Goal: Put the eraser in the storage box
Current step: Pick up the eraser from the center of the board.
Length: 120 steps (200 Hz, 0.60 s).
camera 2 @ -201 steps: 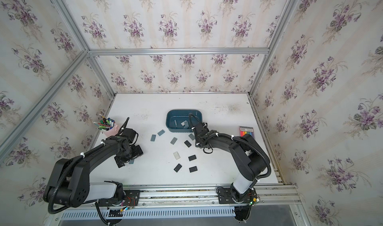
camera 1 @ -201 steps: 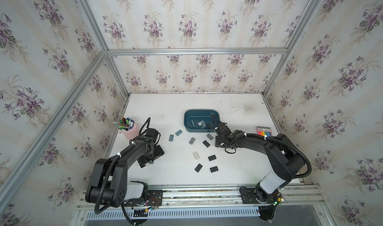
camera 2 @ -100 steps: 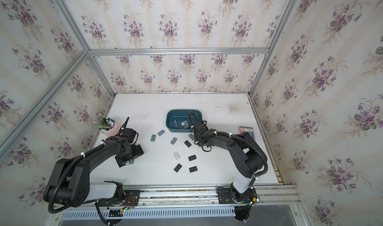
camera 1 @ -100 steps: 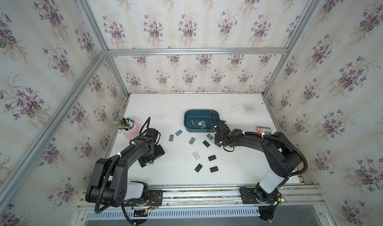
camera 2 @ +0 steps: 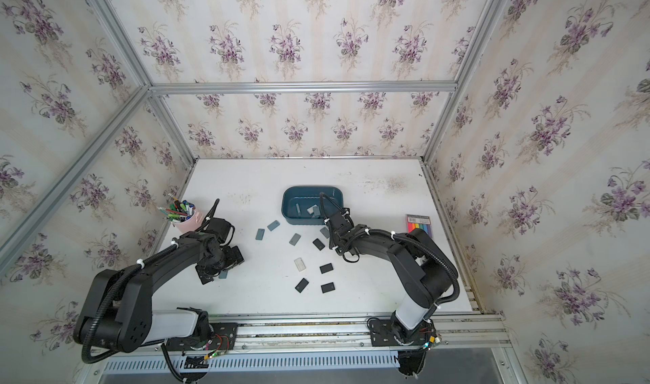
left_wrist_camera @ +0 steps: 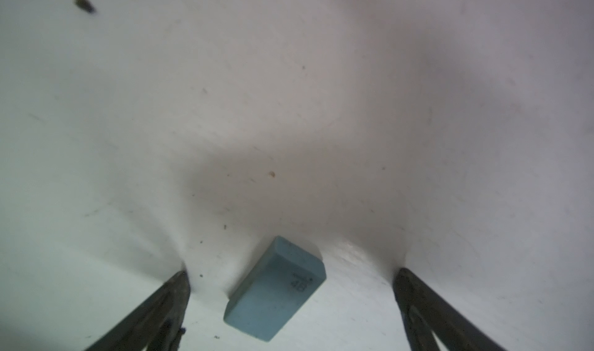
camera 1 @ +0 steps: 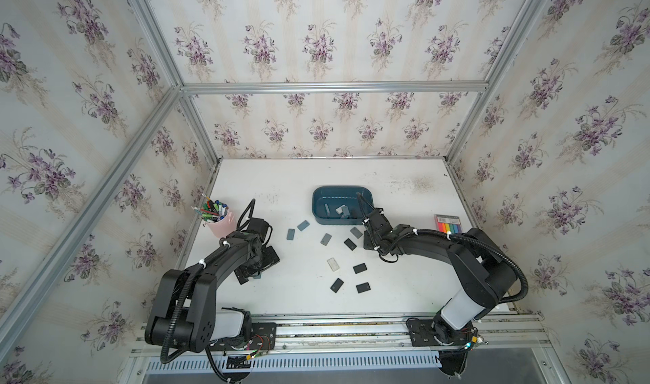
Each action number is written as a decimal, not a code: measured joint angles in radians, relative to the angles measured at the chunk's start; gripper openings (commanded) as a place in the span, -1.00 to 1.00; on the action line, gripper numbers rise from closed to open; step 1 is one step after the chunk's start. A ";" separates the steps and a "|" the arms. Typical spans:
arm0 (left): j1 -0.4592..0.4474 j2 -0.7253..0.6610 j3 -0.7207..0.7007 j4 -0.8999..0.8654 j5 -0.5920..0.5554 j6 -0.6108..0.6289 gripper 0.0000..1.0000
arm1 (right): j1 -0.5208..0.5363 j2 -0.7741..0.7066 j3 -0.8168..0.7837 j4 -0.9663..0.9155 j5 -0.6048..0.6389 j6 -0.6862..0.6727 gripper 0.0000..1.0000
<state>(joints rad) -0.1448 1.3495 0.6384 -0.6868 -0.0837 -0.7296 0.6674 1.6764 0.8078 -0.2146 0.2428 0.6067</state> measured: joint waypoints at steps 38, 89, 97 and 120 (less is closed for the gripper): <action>0.000 0.000 0.000 0.000 0.002 0.005 0.99 | -0.001 0.003 -0.001 -0.009 0.009 0.005 -0.29; 0.000 0.002 0.000 0.000 0.006 0.007 0.99 | -0.001 0.028 0.047 -0.034 0.003 0.005 -0.40; 0.000 0.002 0.000 0.000 0.006 0.007 0.99 | 0.000 0.032 0.060 -0.035 -0.005 0.002 -0.40; 0.000 0.000 -0.001 0.000 0.006 0.007 0.99 | 0.004 0.034 0.085 -0.053 -0.053 -0.002 -0.39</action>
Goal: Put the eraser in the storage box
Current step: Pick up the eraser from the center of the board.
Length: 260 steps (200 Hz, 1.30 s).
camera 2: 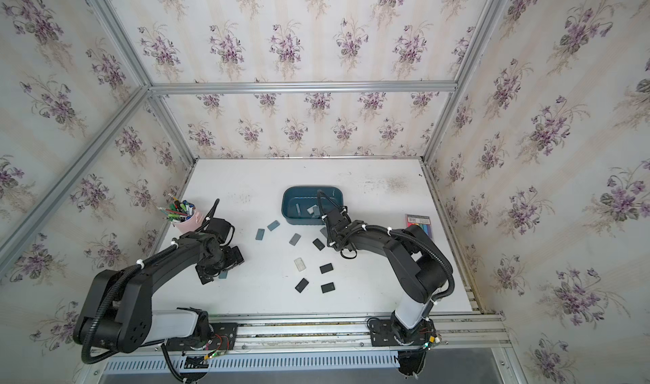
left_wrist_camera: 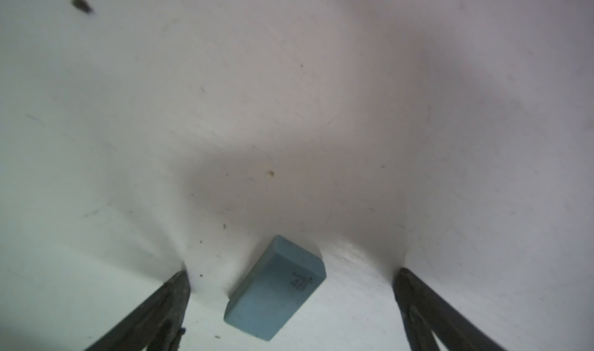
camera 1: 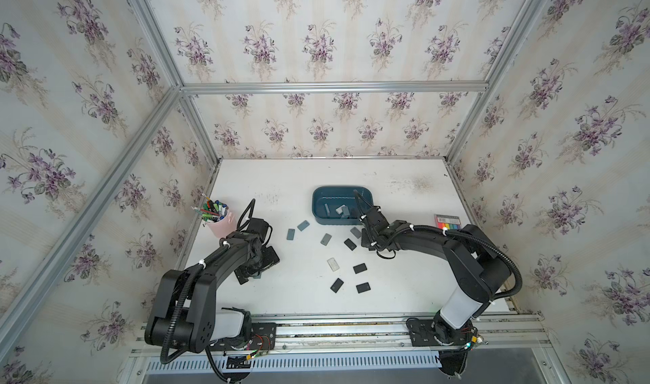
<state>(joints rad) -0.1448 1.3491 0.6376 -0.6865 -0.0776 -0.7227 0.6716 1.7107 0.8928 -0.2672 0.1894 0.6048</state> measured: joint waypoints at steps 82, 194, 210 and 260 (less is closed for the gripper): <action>0.000 -0.002 -0.003 0.003 0.000 0.000 0.99 | 0.006 -0.047 0.008 -0.119 -0.049 -0.021 0.11; 0.000 -0.001 -0.003 0.006 0.000 0.000 0.99 | 0.060 -0.005 0.000 -0.050 0.018 -0.010 -0.33; 0.000 -0.001 -0.003 0.006 0.000 0.000 0.99 | 0.069 0.000 0.005 -0.048 0.021 -0.008 -0.46; 0.000 -0.001 -0.003 0.006 0.000 0.000 0.99 | 0.074 -0.009 0.000 -0.045 0.022 0.000 -0.61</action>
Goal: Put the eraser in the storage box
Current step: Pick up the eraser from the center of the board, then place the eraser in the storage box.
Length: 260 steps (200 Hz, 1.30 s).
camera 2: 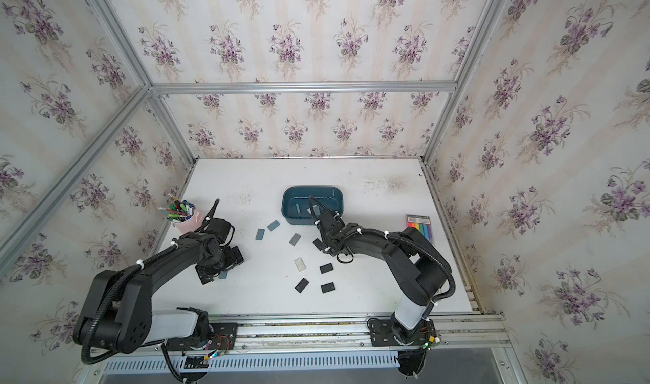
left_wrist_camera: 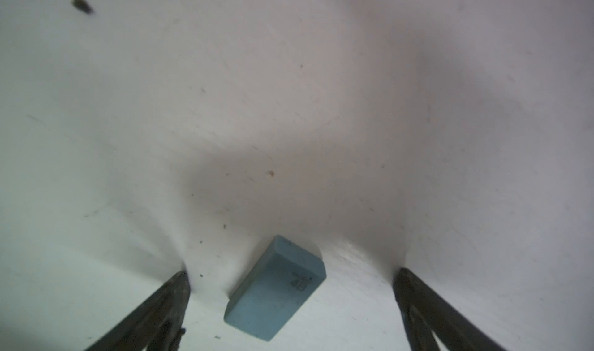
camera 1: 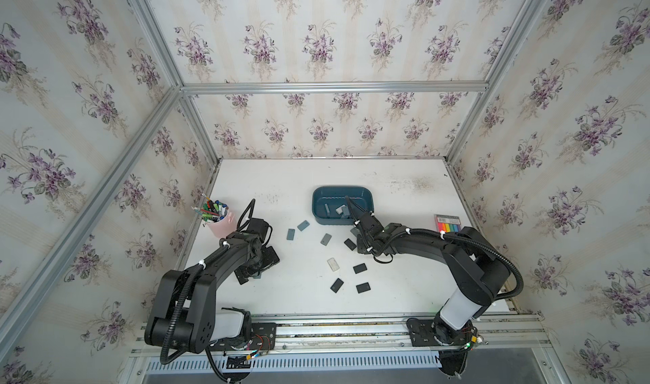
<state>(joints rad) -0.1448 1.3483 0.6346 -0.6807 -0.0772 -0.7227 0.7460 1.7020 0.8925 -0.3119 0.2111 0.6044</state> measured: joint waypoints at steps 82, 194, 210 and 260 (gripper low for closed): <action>0.000 -0.002 -0.001 0.000 0.000 0.000 0.99 | 0.004 -0.035 0.066 -0.120 -0.023 -0.008 -0.73; -0.001 -0.001 -0.001 0.001 0.005 0.015 0.99 | -0.039 0.039 0.554 -0.272 0.029 -0.124 -0.73; -0.001 -0.002 -0.001 0.001 0.008 0.023 0.99 | -0.051 0.089 0.624 -0.283 0.011 -0.142 -0.73; -0.002 0.010 -0.004 0.003 0.009 0.034 0.98 | -0.090 0.238 0.743 -0.295 -0.037 -0.185 -0.74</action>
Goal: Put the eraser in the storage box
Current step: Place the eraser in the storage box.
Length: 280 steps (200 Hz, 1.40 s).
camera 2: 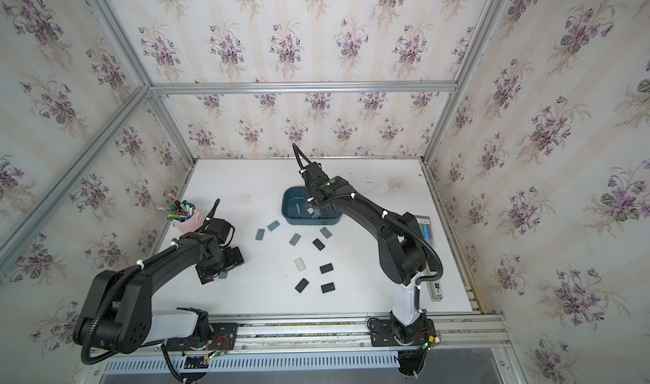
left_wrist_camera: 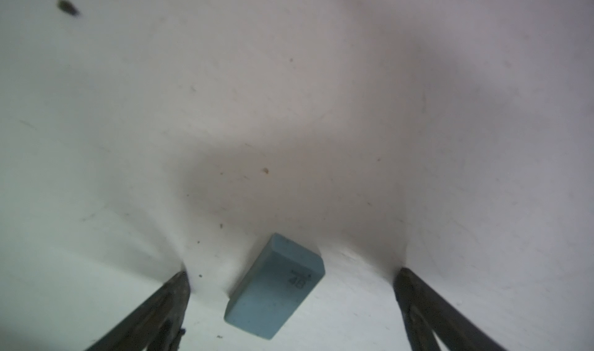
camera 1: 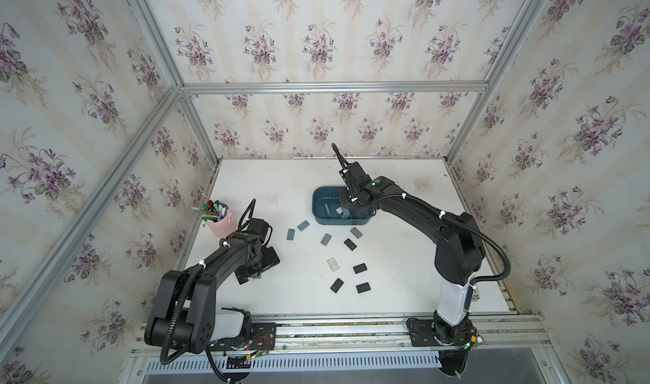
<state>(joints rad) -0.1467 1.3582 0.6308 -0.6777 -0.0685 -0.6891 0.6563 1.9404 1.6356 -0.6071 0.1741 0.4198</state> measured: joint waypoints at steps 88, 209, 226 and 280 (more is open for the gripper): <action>0.000 0.019 0.004 -0.009 0.012 0.007 0.98 | -0.034 0.175 0.097 0.004 -0.014 -0.027 -0.69; -0.004 0.020 0.004 -0.008 0.011 0.010 0.99 | -0.034 0.220 0.061 0.008 -0.014 -0.030 -0.04; -0.004 0.020 0.004 -0.008 0.011 0.010 0.99 | -0.034 0.220 0.060 0.008 -0.014 -0.031 0.01; -0.004 0.020 0.004 -0.008 0.011 0.010 0.99 | -0.034 0.193 0.051 0.013 -0.014 -0.035 0.50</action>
<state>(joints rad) -0.1509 1.3785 0.6350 -0.6853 -0.0578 -0.6792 0.6224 2.1330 1.6871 -0.5945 0.1600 0.3851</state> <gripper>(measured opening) 0.993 0.734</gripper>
